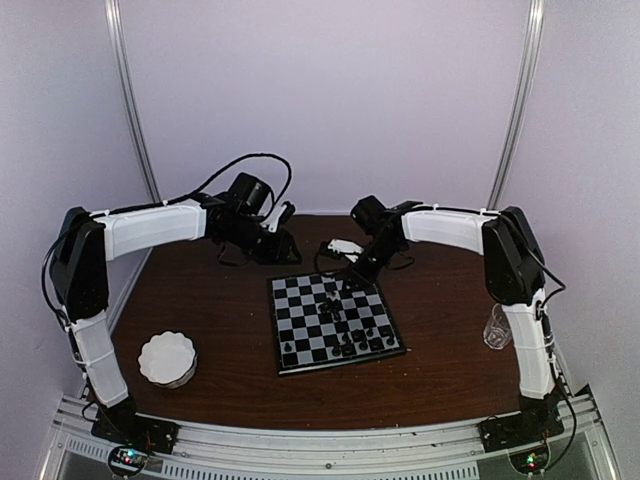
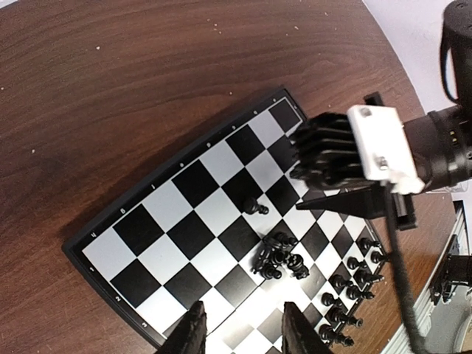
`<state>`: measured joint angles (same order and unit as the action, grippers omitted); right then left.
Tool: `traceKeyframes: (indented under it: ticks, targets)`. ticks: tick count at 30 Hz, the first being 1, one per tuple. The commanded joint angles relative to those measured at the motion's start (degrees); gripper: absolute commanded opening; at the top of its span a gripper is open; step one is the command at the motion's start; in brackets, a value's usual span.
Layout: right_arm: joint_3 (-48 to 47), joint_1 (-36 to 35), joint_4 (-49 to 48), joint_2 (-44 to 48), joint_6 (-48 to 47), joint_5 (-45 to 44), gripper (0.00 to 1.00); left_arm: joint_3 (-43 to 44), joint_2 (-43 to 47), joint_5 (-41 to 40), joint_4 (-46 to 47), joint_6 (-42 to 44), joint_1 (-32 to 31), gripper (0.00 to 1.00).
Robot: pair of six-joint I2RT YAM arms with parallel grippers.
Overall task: Set up the chess pieces on the board
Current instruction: Pick up the pawn from the chessboard.
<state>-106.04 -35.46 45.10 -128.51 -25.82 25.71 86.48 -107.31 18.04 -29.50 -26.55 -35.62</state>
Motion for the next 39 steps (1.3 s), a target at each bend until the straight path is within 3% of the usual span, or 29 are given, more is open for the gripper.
traceKeyframes:
  ticks: [1,8,16,39]
  targets:
    - [-1.3,-1.0,-1.3,-1.9,2.7,1.5,0.29,0.1,0.2,0.6,2.4,-0.5,0.3,0.36]
    - [-1.4,-1.7,-1.2,-1.4,4.1,1.3,0.28,0.2,0.3,0.2,2.2,-0.4,0.3,0.36]
    - [4.7,-1.3,-3.0,5.8,0.6,3.7,0.25,0.3,0.7,0.3,2.2,-0.4,0.3,0.36]
    - [0.1,-2.9,1.9,0.4,-1.0,6.0,0.20,0.3,0.7,0.5,2.2,-0.3,0.3,0.36]
